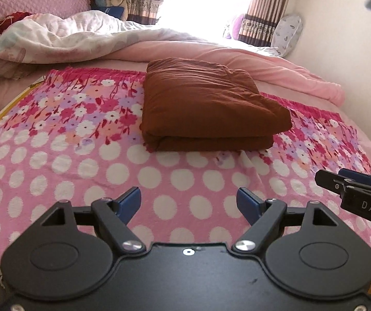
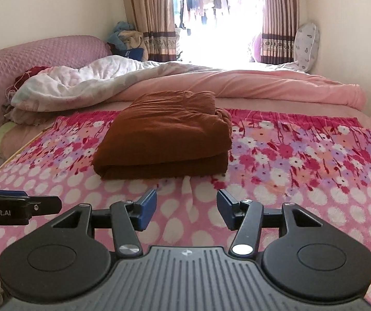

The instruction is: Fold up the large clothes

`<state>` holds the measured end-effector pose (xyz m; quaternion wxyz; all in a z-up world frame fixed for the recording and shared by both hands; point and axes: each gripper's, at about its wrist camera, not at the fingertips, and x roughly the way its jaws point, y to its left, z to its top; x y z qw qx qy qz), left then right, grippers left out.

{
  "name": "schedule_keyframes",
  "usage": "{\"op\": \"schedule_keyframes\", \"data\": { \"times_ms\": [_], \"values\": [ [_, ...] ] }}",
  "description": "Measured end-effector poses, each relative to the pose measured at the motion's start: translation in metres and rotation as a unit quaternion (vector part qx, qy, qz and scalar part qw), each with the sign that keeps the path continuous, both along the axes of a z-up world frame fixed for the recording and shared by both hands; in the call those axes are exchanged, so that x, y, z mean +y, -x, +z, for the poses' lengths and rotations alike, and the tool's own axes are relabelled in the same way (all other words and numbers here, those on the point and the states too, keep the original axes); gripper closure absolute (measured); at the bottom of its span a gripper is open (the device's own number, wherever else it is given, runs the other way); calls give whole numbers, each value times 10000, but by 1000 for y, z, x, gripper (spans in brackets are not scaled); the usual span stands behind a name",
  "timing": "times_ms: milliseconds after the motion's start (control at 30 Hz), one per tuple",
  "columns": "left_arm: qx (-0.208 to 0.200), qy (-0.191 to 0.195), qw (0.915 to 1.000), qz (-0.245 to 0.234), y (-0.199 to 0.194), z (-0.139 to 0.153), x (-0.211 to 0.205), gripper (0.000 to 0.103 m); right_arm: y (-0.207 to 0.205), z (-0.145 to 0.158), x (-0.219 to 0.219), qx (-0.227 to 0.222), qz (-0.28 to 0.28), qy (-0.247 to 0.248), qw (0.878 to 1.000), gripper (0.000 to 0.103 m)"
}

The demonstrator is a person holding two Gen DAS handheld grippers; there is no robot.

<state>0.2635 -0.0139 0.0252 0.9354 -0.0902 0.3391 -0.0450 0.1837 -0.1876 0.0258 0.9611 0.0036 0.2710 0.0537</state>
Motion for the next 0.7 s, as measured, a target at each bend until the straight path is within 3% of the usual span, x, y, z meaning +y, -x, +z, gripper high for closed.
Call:
{"op": "schedule_keyframes", "data": {
  "times_ms": [700],
  "values": [
    [30,-64,10000,-45,-2,0,-3,21,-1,-2,-3,47,-76,-6,10000,40]
  ]
}}
